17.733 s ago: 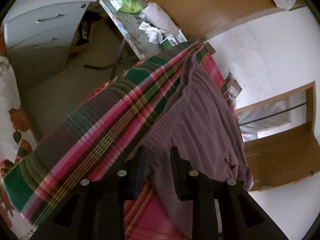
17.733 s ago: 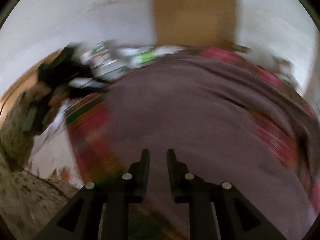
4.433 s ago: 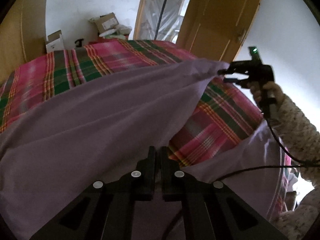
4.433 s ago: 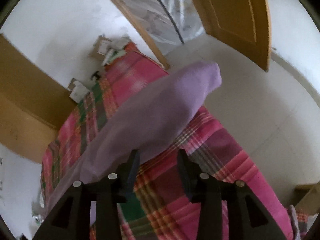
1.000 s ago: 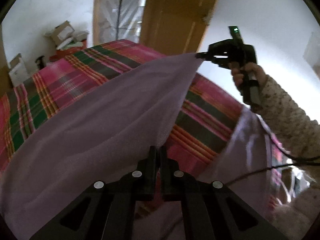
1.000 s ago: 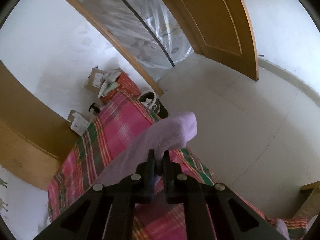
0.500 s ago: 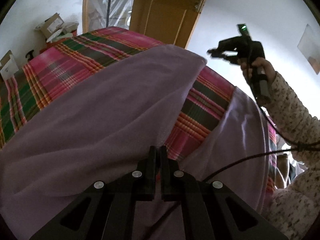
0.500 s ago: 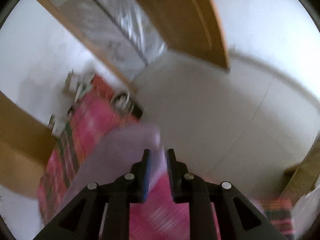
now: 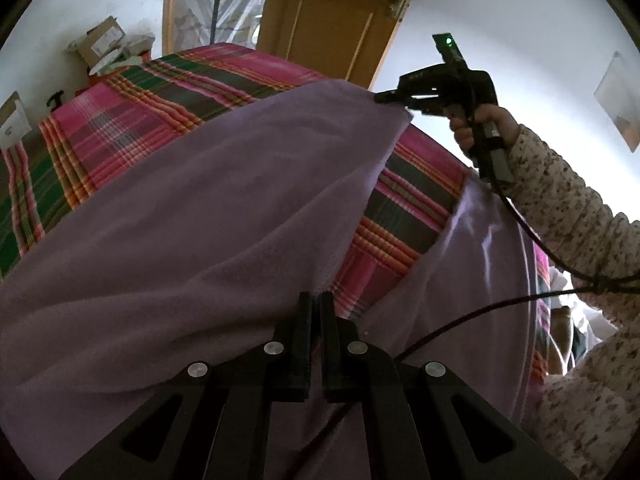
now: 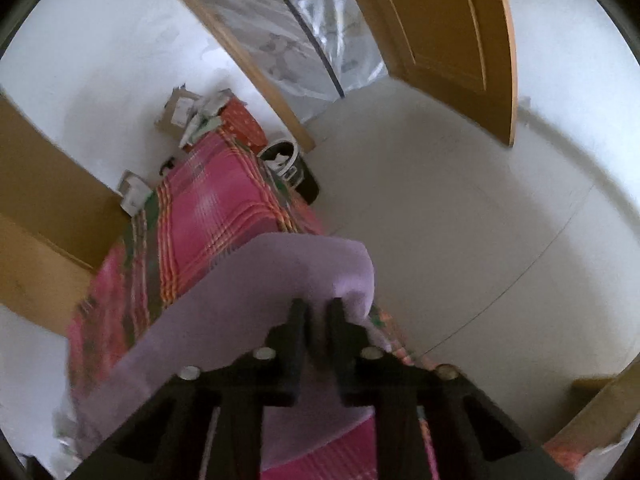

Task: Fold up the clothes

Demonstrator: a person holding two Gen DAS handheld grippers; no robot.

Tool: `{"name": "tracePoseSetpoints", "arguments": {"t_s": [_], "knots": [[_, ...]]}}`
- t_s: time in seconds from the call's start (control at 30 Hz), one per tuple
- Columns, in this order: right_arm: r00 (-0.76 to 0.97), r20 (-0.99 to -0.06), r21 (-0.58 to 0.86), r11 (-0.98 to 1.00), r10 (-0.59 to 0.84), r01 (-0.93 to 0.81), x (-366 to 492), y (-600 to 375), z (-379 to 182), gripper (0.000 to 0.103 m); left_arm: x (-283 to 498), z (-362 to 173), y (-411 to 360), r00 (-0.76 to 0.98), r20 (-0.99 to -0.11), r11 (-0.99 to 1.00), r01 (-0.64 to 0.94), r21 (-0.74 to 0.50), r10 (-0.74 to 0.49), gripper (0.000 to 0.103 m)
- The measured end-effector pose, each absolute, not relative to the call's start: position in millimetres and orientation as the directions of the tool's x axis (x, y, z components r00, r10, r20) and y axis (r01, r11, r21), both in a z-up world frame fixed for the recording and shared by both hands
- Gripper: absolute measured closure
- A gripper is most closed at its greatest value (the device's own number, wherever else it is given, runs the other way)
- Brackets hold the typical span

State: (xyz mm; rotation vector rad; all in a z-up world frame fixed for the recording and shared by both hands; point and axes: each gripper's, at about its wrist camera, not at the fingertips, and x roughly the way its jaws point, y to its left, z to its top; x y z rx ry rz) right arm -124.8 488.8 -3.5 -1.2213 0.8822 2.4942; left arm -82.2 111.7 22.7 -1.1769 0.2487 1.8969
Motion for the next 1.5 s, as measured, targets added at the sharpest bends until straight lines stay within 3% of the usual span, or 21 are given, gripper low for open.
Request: {"name": "tracePoseSetpoints", "arguments": {"t_s": [0.13, 0.4, 0.6, 0.67, 0.7, 0.73, 0.83, 1.1, 1.3, 1.47, 1.5], "knots": [[-0.650, -0.760, 0.383, -0.796, 0.017, -0.469, -126, 487, 8, 0.094, -82, 21, 113, -0.170, -0.794, -0.597, -0.753, -0.277, 0.583, 0.100], [-0.571, -0.797, 0.145, -0.854, 0.199, -0.500, -140, 462, -2, 0.093, -80, 15, 116, -0.145, -0.794, -0.591, -0.748, -0.302, 0.590, 0.100], [-0.606, -0.759, 0.134, -0.855, 0.236, -0.501, -138, 450, 25, 0.091, -84, 8, 115, -0.134, -0.799, -0.607, -0.726, -0.325, 0.587, 0.100], [-0.658, -0.740, 0.188, -0.896, 0.140, -0.403, -140, 434, 36, 0.078, -84, 7, 116, -0.137, -0.799, -0.607, -0.728, -0.319, 0.585, 0.099], [-0.680, -0.727, 0.214, -0.911, 0.091, -0.351, -141, 427, 42, 0.067, -84, 6, 117, -0.138, -0.799, -0.607, -0.728, -0.319, 0.585, 0.099], [-0.687, -0.726, 0.237, -0.931, 0.019, -0.276, -145, 414, 44, 0.065, -84, 6, 117, -0.138, -0.799, -0.608, -0.726, -0.320, 0.586, 0.099], [-0.643, -0.746, 0.254, -0.967, -0.177, -0.029, -166, 361, 38, 0.065, -84, 5, 115, -0.137, -0.794, -0.611, -0.718, -0.332, 0.593, 0.099], [-0.513, -0.790, 0.089, -0.891, -0.335, 0.445, -205, 225, 27, 0.065, -82, 4, 114, -0.149, -0.788, -0.622, -0.706, -0.338, 0.597, 0.099], [-0.435, -0.813, 0.018, -0.764, -0.386, 0.645, -208, 171, 19, 0.065, -82, 2, 108, -0.149, -0.768, -0.621, -0.691, -0.369, 0.622, 0.099], [-0.404, -0.841, -0.044, -0.699, -0.360, 0.714, -205, 137, 3, 0.065, -82, 1, 105, -0.149, -0.754, -0.618, -0.684, -0.388, 0.639, 0.099], [-0.412, -0.836, -0.050, -0.697, -0.363, 0.715, -203, 135, 4, 0.070, -82, 0, 104, -0.148, -0.752, -0.616, -0.684, -0.391, 0.642, 0.099]]}}
